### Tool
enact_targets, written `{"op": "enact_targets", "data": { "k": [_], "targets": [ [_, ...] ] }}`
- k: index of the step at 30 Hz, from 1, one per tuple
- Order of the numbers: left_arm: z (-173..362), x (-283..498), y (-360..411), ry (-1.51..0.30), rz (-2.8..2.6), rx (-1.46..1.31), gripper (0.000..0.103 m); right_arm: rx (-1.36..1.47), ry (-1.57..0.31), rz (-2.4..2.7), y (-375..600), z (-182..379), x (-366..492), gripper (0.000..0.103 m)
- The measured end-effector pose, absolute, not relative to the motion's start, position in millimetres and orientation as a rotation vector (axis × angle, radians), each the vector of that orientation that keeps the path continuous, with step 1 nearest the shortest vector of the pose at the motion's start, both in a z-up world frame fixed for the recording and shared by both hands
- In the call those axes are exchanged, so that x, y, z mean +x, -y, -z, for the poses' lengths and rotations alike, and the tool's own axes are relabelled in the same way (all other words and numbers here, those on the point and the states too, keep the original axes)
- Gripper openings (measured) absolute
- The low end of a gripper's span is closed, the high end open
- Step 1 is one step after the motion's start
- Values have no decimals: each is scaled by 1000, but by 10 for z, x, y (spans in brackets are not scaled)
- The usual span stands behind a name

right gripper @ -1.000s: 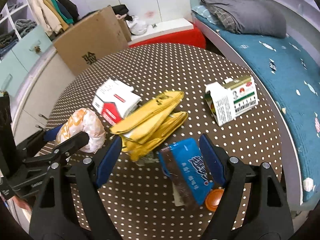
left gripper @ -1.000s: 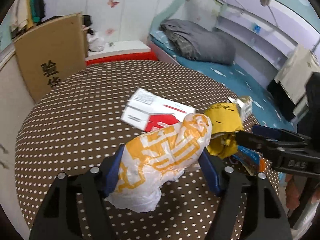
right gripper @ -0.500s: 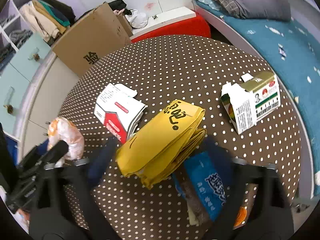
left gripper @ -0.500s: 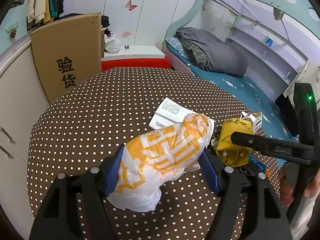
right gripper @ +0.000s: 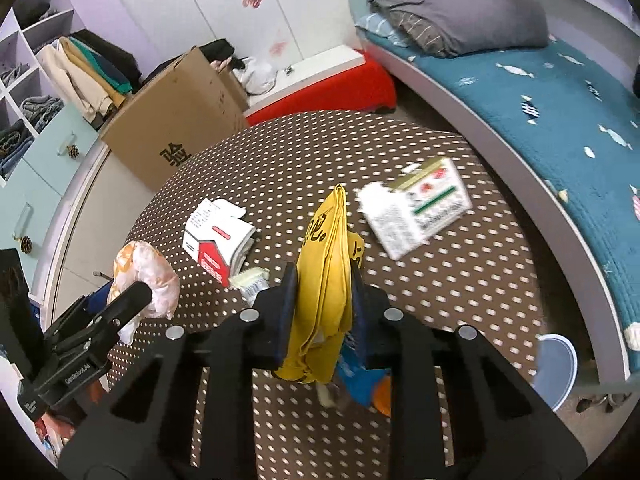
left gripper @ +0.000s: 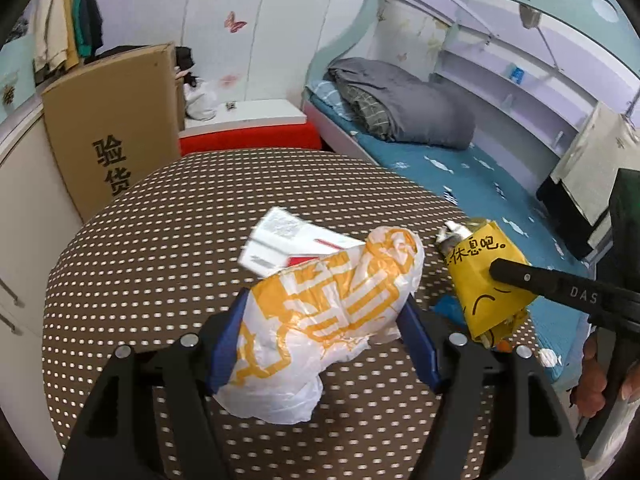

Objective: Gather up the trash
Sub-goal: 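Grasp the yellow paper bag with the right tool, then carry the plastic bag in the left tool and yellow bag in the right tool over the bin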

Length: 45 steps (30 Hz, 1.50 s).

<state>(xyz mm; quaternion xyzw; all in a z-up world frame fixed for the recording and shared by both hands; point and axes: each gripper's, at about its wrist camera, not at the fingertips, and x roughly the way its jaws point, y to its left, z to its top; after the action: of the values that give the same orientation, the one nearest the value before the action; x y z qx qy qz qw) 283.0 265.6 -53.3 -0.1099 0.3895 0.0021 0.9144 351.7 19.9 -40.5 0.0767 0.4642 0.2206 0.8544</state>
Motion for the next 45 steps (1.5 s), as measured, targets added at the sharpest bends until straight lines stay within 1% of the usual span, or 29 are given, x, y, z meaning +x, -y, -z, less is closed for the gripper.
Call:
{"op": "enact_targets", "data": {
  "k": [20,33,45],
  "targets": [
    [544,3095,-1218,-837,236,-98,69,270,-923,-247,1266,378,3150,24],
    [627,3209,15,-890,409,-3,69,378,-921,-100,2317,563,2945,24],
    [859,3196,1155,-952,566,103,69,475,-921,56,3176,790,2652,24]
  ]
}}
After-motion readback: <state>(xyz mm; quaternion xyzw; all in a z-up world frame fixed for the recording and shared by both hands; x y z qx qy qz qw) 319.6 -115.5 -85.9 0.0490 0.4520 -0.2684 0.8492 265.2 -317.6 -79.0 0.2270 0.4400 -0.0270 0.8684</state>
